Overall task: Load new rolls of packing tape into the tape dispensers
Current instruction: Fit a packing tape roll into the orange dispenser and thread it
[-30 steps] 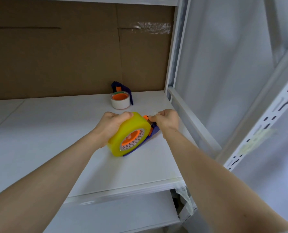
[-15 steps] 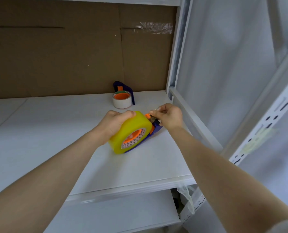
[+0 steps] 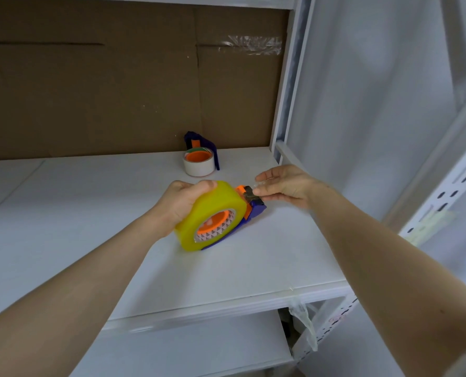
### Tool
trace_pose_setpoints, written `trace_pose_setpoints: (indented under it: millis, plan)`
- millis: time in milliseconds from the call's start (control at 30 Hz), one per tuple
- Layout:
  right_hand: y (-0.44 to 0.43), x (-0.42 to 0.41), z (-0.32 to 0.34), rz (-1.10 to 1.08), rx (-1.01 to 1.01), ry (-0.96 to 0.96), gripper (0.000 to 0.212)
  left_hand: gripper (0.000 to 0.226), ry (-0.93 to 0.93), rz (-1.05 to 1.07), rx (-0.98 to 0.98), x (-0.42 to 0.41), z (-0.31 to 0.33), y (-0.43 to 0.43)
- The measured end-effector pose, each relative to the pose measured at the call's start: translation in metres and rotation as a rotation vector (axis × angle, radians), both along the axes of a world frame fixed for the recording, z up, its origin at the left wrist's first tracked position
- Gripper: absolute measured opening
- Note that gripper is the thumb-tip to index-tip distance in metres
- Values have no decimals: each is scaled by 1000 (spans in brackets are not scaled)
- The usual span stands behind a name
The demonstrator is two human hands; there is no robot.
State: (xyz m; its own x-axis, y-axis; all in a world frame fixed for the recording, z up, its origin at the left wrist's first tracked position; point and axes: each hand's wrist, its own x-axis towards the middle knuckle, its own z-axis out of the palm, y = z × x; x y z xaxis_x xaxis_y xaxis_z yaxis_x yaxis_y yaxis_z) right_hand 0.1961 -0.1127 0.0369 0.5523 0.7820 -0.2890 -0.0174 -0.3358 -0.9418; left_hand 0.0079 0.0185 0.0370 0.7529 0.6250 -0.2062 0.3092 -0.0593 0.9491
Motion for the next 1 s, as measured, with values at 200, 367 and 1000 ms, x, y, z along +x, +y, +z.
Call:
trace_pose_setpoints:
  millis: [200,367,1000]
  plan:
    - [6,-1,4,30,-78,-187,33,25,-3,-30,-5,3,1,0]
    - [18,-8,11,94,-183,-383,30,24,-12,-40,-29,2,1,2]
    - [19,6,-7,50,-288,-52,37,33,-90,46,-179,6,-7,2]
